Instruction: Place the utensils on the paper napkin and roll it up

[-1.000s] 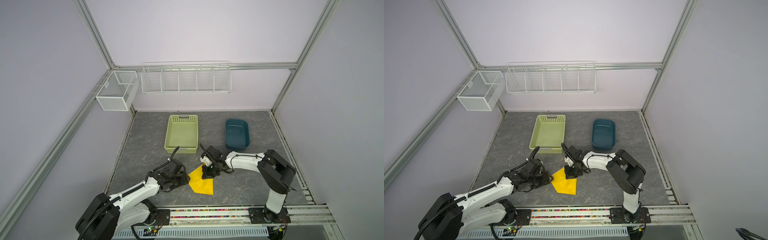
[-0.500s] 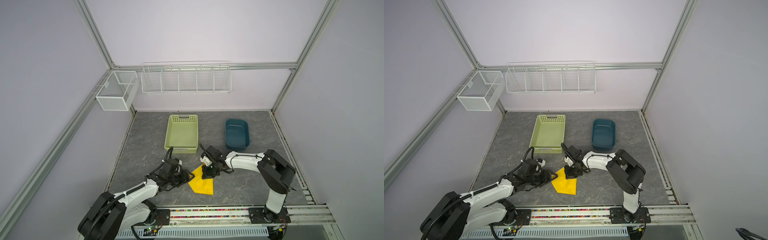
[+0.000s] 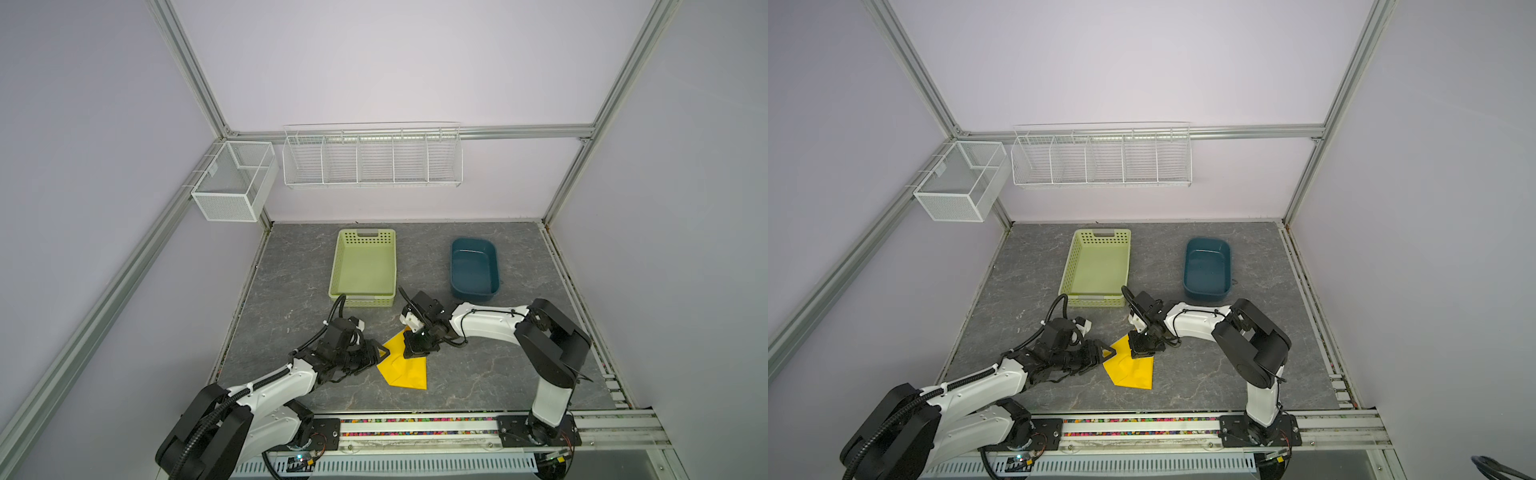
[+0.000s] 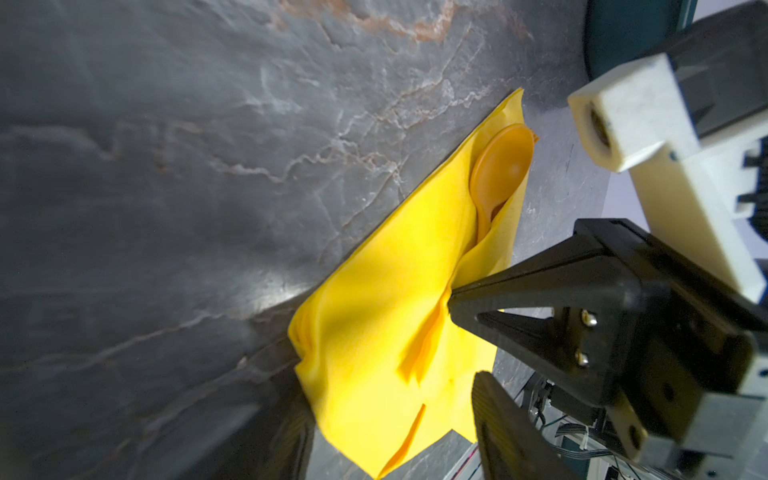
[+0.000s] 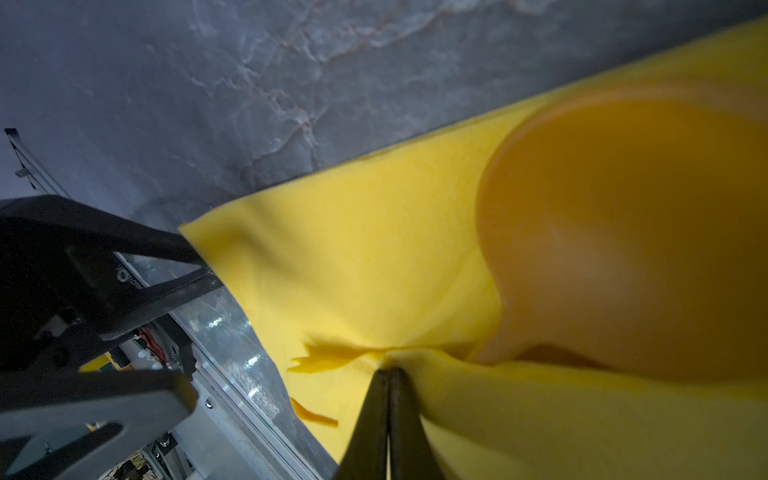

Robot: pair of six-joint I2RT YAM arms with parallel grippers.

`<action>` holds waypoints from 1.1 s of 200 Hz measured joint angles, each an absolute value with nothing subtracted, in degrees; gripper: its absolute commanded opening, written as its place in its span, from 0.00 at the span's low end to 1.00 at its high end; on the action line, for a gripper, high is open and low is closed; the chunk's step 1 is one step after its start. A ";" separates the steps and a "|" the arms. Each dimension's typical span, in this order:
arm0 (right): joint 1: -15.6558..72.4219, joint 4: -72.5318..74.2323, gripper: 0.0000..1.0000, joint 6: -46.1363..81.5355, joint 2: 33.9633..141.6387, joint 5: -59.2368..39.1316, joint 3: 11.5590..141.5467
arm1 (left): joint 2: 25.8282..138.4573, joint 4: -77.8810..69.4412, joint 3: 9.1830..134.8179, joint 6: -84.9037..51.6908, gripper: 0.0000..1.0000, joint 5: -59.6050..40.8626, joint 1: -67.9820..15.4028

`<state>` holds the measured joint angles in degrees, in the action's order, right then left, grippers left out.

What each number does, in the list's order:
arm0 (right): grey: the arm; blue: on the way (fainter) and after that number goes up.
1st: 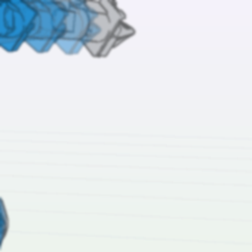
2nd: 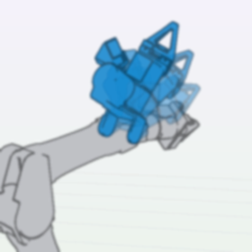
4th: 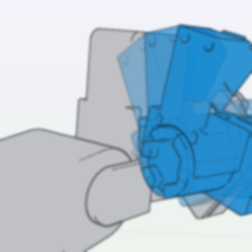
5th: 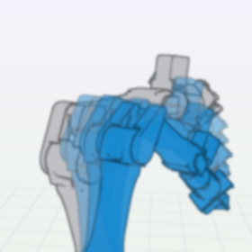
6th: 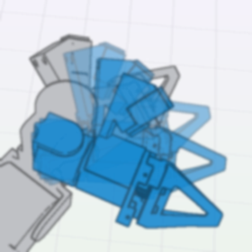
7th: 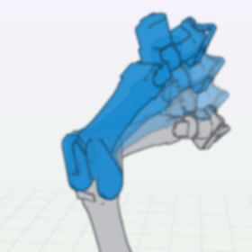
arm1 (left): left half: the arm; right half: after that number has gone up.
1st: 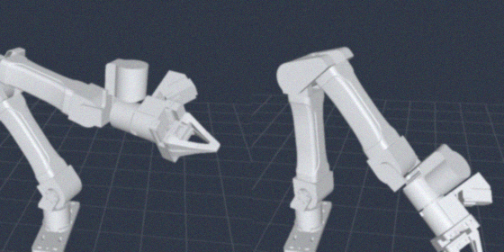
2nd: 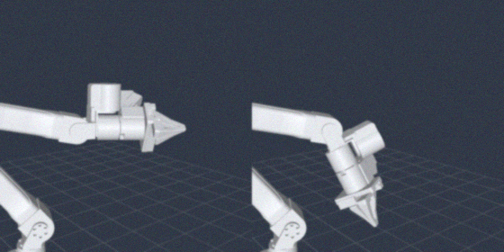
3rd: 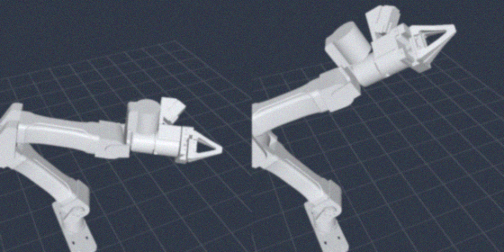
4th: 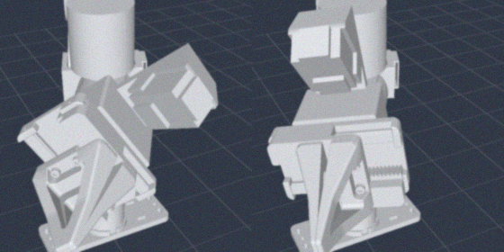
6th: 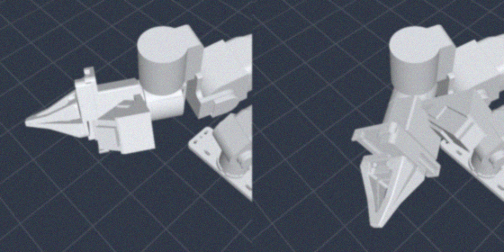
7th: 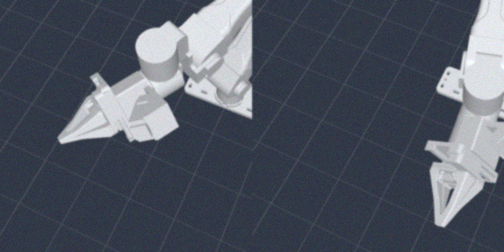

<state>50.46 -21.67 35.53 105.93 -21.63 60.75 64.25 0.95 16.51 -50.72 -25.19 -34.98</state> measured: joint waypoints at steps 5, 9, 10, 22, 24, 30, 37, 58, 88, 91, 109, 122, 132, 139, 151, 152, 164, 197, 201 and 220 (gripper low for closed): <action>50.46 -21.71 0.08 35.53 105.93 -21.58 60.77 | 64.31 1.04 16.56 -50.41 0.55 -25.10 -34.98; 50.48 -21.74 0.08 35.53 105.95 -21.47 60.80 | 64.38 1.21 16.62 -50.24 0.53 -24.88 -34.98; 50.48 -21.74 0.08 35.55 105.95 -21.47 60.80 | 64.40 1.19 16.62 -50.22 0.53 -24.93 -34.98; 50.48 -21.82 0.08 35.53 106.00 -21.45 60.86 | 64.97 1.69 17.04 -49.63 0.49 -24.38 -34.98; 50.48 -21.85 0.08 35.53 106.00 -21.45 60.86 | 65.14 1.69 17.10 -49.50 0.49 -24.38 -34.98; 50.48 -21.85 0.08 35.53 106.00 -21.43 60.86 | 65.49 1.98 17.37 -49.19 0.47 -24.27 -34.98; 50.48 -21.85 0.08 35.53 106.00 -21.43 60.86 | 65.95 2.37 17.82 -48.75 0.43 -24.05 -34.98; 50.50 -21.91 0.08 35.53 106.04 -21.37 60.95 | 67.35 4.01 19.07 -47.46 0.34 -23.38 -34.94; 50.52 -23.11 0.07 35.53 106.85 -21.26 62.30 | 68.34 5.67 20.10 -46.11 0.25 -22.24 -34.92; 50.52 -23.14 0.07 35.53 106.96 -21.26 62.48 | 68.42 5.76 20.16 -46.00 0.24 -22.02 -34.92; 50.52 -23.46 0.07 35.53 107.79 -21.23 63.59 | 68.55 6.59 20.38 -45.41 0.18 -21.41 -34.92; 50.52 -23.59 0.07 35.53 108.55 -21.21 64.62 | 68.55 7.11 20.49 -45.12 0.15 -20.82 -34.92; 50.52 -23.57 0.07 35.53 109.08 -21.19 65.34 | 68.53 7.73 20.69 -44.97 0.14 -20.49 -34.92; 50.50 -23.59 0.07 35.51 109.36 -21.21 65.69 | 68.47 8.05 20.84 -44.91 0.12 -20.21 -34.92; 50.48 -23.59 0.07 35.51 109.67 -21.19 66.15 | 68.18 8.71 21.10 -44.60 0.10 -19.70 -34.92; 50.46 -23.57 0.07 35.53 109.69 -21.19 66.15 | 68.14 8.75 21.12 -44.62 0.10 -19.68 -34.92; 50.41 -23.68 0.07 35.51 109.80 -21.19 66.35 | 67.66 9.15 21.39 -44.47 0.10 -19.25 -34.92; 50.35 -23.70 0.07 35.51 109.80 -21.21 66.35 | 65.36 10.63 22.61 -44.42 0.10 -18.17 -34.92; 50.33 -23.70 0.07 35.53 109.82 -21.21 66.35 | 65.01 10.74 22.74 -44.42 0.10 -18.13 -34.92; 50.28 -23.68 0.07 35.53 109.80 -21.21 66.32 | 63.13 10.96 23.29 -44.45 0.10 -18.02 -34.92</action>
